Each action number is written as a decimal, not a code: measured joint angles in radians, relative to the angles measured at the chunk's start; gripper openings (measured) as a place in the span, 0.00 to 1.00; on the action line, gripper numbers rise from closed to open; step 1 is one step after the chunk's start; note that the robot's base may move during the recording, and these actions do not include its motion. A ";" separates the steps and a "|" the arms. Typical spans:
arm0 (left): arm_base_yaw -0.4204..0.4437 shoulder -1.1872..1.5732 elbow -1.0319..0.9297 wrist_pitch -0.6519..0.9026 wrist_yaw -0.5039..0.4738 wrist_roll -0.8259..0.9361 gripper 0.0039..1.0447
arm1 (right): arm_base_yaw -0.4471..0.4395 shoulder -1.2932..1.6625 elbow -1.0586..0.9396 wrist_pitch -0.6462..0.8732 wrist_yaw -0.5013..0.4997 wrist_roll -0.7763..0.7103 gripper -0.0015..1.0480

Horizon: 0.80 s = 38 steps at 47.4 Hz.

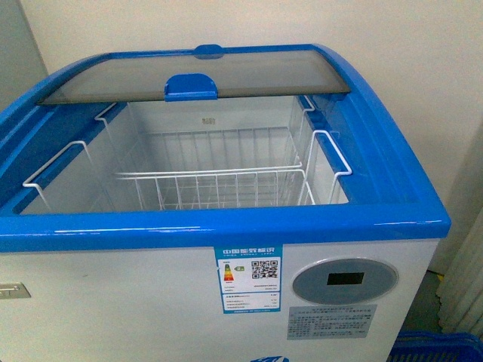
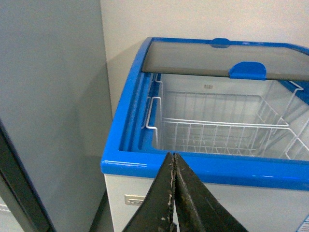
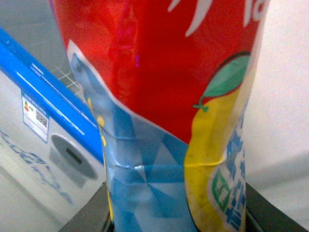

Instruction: Put drink in fridge

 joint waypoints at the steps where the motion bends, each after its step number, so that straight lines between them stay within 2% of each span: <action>1: 0.000 -0.006 -0.005 -0.002 0.000 0.005 0.02 | 0.020 0.035 0.018 0.013 -0.002 -0.043 0.40; 5: 0.001 -0.040 -0.023 -0.022 0.000 0.005 0.02 | 0.139 0.253 0.136 0.020 0.034 -0.358 0.40; 7: 0.002 -0.055 -0.030 -0.030 0.000 0.005 0.02 | 0.187 0.357 0.193 0.016 0.089 -0.462 0.40; 11: 0.002 -0.081 -0.039 -0.047 0.000 0.005 0.02 | 0.252 0.521 0.301 0.000 0.163 -0.574 0.40; 20: 0.002 -0.136 -0.060 -0.069 0.000 0.005 0.02 | 0.326 0.793 0.495 0.025 0.238 -0.604 0.40; 28: 0.002 -0.183 -0.080 -0.089 0.000 0.006 0.02 | 0.333 0.990 0.586 0.108 0.280 -0.584 0.40; 32: 0.002 -0.305 -0.080 -0.246 0.000 0.007 0.02 | 0.330 1.083 0.638 0.127 0.290 -0.583 0.40; 38: 0.002 -0.355 -0.080 -0.270 0.000 0.007 0.02 | 0.328 1.171 0.678 0.173 0.283 -0.584 0.40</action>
